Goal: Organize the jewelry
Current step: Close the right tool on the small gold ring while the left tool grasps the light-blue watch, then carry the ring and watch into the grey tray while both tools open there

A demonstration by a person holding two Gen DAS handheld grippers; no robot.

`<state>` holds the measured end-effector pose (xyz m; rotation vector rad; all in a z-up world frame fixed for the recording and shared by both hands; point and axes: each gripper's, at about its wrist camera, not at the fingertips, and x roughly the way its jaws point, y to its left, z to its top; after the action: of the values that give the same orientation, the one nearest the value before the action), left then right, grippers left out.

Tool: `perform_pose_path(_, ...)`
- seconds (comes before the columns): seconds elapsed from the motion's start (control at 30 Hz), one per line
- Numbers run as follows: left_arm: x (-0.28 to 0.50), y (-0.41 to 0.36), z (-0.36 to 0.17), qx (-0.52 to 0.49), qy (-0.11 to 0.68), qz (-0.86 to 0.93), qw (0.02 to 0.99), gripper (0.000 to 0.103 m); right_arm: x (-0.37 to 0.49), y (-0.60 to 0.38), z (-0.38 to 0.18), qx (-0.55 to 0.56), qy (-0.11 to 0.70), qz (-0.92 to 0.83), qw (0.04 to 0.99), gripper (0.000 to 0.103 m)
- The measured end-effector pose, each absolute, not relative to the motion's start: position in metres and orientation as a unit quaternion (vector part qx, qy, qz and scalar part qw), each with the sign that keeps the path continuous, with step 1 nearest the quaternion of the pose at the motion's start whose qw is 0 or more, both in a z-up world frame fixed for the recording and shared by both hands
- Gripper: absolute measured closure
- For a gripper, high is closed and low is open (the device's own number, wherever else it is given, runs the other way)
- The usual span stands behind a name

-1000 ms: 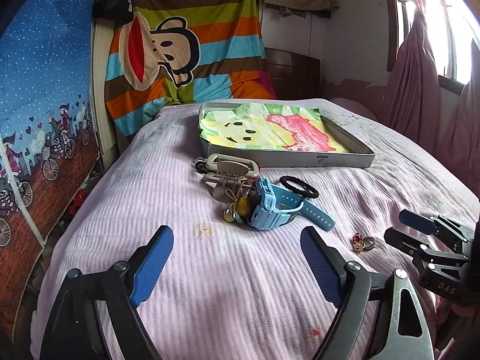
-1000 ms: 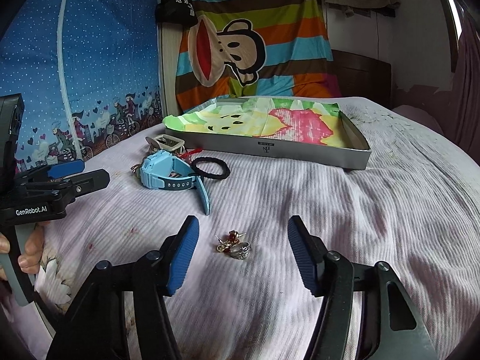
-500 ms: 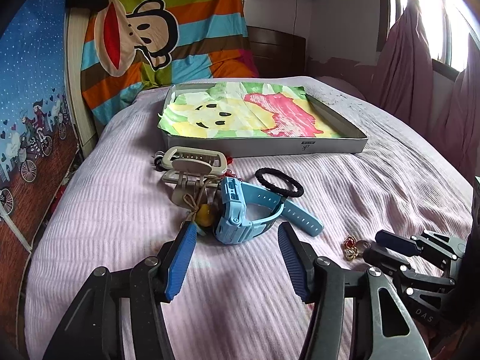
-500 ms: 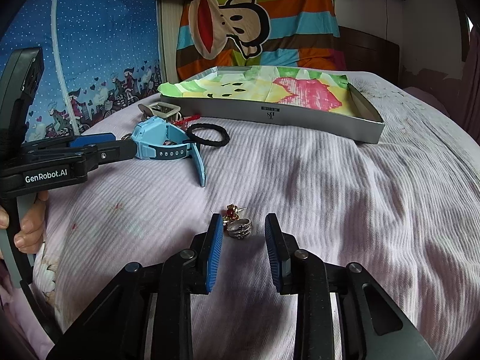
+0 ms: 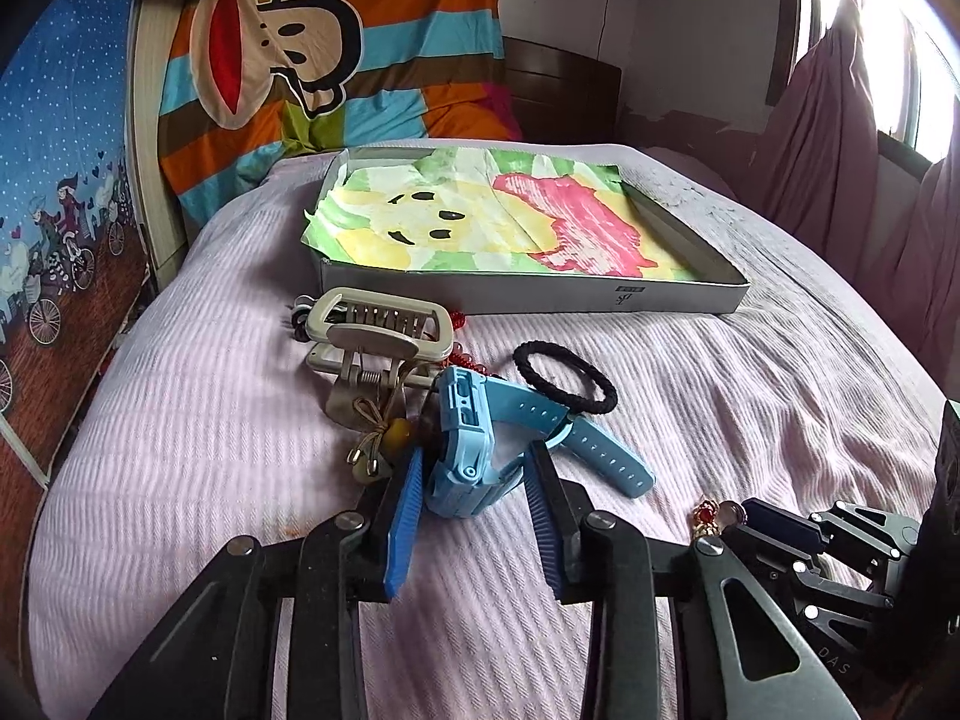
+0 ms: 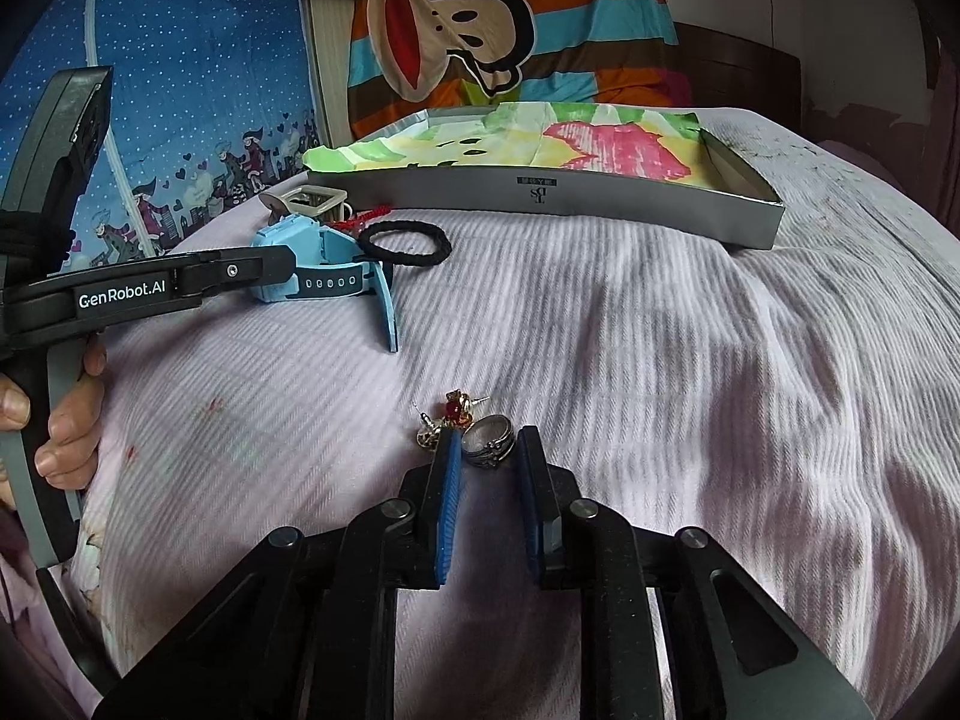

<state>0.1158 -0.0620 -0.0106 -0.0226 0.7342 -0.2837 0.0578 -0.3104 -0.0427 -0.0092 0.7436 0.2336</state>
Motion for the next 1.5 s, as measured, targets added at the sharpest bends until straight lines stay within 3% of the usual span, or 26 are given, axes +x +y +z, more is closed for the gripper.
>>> perform_pose_path(0.2, 0.111, -0.055, -0.009, -0.029, 0.352, -0.136, 0.926, 0.079, 0.052, -0.312, -0.038, -0.001, 0.347, 0.121, 0.930, 0.089)
perform_pose_path(0.23, 0.109, -0.054, -0.009, -0.030, 0.351, -0.136, 0.926, 0.079, 0.051, -0.312, -0.036, -0.002, 0.343, 0.121, 0.931, 0.092)
perform_pose_path(0.27, 0.107, -0.054, -0.008, -0.031, 0.350, -0.137, 0.926, 0.079, 0.049, -0.312, -0.035, -0.002, 0.340, 0.121, 0.933, 0.102)
perform_pose_path(0.6, 0.097, -0.052, -0.009, -0.027, 0.345, -0.136, 0.928, 0.079, 0.054, -0.315, -0.036, 0.003, 0.353, 0.130, 0.926, 0.101)
perform_pose_path(0.7, 0.096, -0.051, -0.010, -0.028, 0.344, -0.136, 0.929, 0.079, 0.051, -0.314, -0.033, 0.004, 0.349, 0.139, 0.927, 0.093)
perform_pose_path(0.77, 0.096, -0.051, -0.010, -0.029, 0.344, -0.136, 0.929, 0.079, 0.049, -0.312, -0.031, 0.000, 0.342, 0.144, 0.928, 0.074)
perform_pose_path(0.9, 0.095, -0.050, -0.010, -0.030, 0.343, -0.136, 0.929, 0.079, 0.050, -0.306, -0.031, -0.014, 0.343, 0.150, 0.927, 0.072)
perform_pose_path(1.2, 0.093, -0.049, -0.009, -0.039, 0.337, -0.146, 0.929, 0.079, 0.060, -0.305, -0.034, -0.003, 0.349, 0.147, 0.925, 0.093)
perform_pose_path(1.5, 0.081, -0.048, -0.002, -0.045, 0.314, -0.163, 0.934, 0.081, 0.051, -0.319, -0.025, 0.032, 0.324, 0.160, 0.932, 0.095)
